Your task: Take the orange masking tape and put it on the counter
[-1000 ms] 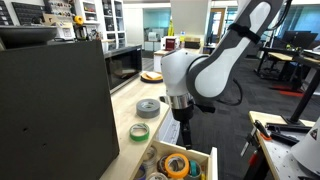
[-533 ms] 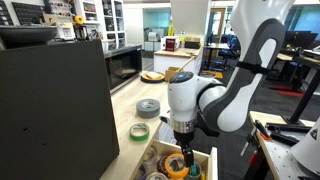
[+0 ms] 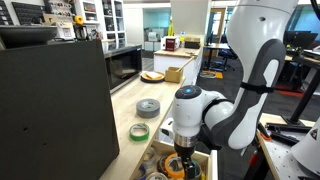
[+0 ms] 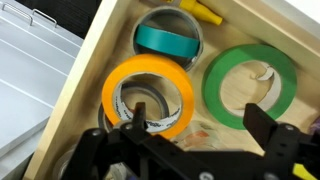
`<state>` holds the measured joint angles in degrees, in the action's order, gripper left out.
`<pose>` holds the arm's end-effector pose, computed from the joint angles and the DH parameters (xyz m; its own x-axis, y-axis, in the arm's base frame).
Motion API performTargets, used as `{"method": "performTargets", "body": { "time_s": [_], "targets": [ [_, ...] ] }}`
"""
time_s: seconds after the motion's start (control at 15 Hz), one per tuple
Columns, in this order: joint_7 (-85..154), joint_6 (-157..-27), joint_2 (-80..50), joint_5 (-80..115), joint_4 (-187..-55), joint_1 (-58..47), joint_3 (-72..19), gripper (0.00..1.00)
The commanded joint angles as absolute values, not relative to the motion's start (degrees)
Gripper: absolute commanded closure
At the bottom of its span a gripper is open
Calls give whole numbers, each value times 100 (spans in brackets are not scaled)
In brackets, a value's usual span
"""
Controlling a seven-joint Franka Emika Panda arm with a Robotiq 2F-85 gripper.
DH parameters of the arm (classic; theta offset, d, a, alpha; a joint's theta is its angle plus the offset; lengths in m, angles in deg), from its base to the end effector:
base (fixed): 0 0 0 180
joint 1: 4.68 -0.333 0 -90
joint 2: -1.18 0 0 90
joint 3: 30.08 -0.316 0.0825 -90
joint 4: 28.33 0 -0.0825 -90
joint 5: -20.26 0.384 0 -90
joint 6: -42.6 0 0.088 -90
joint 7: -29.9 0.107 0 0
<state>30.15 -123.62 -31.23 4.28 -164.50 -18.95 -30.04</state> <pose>0.4585 0.1333 0.0845 0.8692 0.4920 -0.0485 0.4942 -0.8676 0.0551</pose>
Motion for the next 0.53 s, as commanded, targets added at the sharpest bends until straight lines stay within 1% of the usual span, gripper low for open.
{"method": "performTargets", "body": {
  "time_s": [0.0, 0.47],
  "targets": [
    [3010, -12758, -3384, 421, -16458, -1993, -2882, 0],
    [2842, -12942, -3741, 510, -16335, -1868, -2885, 0]
  ]
}}
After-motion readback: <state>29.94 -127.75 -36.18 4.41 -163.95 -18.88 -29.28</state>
